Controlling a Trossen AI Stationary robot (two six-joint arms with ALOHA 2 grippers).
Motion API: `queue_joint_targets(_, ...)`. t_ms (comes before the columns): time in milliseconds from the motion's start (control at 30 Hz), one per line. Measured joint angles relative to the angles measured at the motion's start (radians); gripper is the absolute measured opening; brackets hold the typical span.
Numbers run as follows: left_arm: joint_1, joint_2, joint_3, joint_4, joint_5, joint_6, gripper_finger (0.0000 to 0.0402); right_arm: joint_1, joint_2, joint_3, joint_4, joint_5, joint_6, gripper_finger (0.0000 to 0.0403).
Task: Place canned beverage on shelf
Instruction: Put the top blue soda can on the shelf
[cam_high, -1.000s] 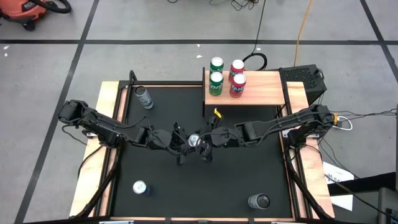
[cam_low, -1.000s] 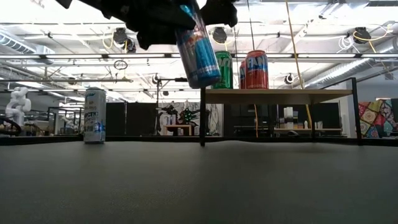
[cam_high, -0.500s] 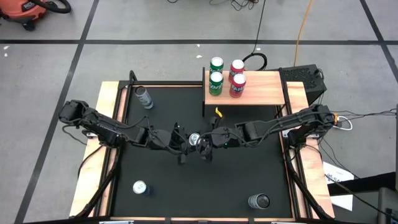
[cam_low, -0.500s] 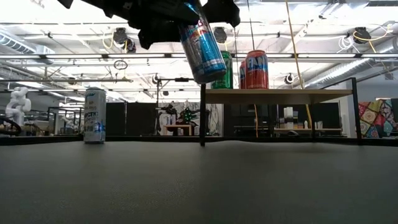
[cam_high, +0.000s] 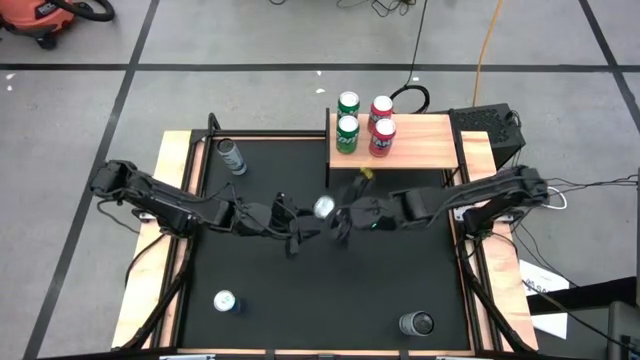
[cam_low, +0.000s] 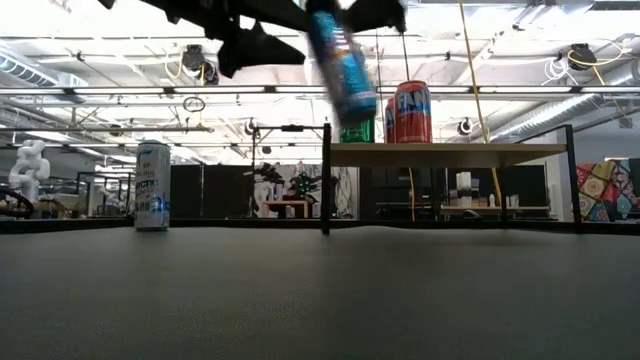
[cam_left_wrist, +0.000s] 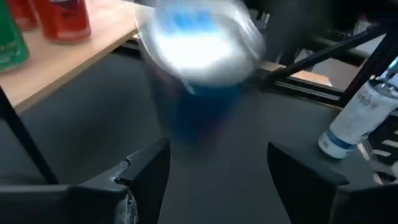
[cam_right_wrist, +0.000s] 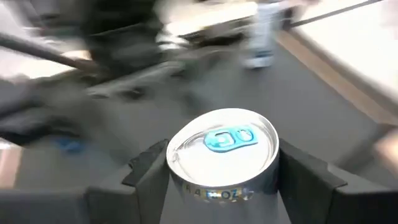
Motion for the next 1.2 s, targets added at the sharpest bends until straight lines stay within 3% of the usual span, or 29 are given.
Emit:
queue_joint_targets(167, 0.034, -0.087, -0.001, -0.129, 0.036, -0.040, 0.0293, -0.023, -0.144, 0.003, -0.128, 0.111, -0.003, 0.0231)
queue_joint_targets(567, 0.132, -0.398, 0.000, -0.370, 0.040, -0.038, 0.0299, -0.184, -0.466, 0.002, -0.376, 0.101, 0.012, 0.0231)
queue_joint_targets(767, 0.185, -0.429, -0.001, -0.477, 0.041, 0.021, 0.0299, -0.248, -0.567, 0.003, -0.506, 0.285, 0.047, 0.0238)
queue_joint_targets(867, 0.232, -0.431, -0.001, -0.479, 0.119, 0.036, 0.0299, -0.295, -0.589, -0.020, -0.462, 0.327, 0.010, 0.0238)
queue_joint_targets(1000, 0.306, -0.428, -0.001, -0.477, 0.187, 0.088, 0.0299, -0.407, -0.606, -0.102, -0.380, 0.260, -0.059, 0.0238)
queue_joint_targets(1200, 0.442, -0.425, -0.001, -0.454, 0.255, 0.095, 0.0299, -0.644, -0.634, -0.327, -0.114, 0.032, -0.154, 0.0238)
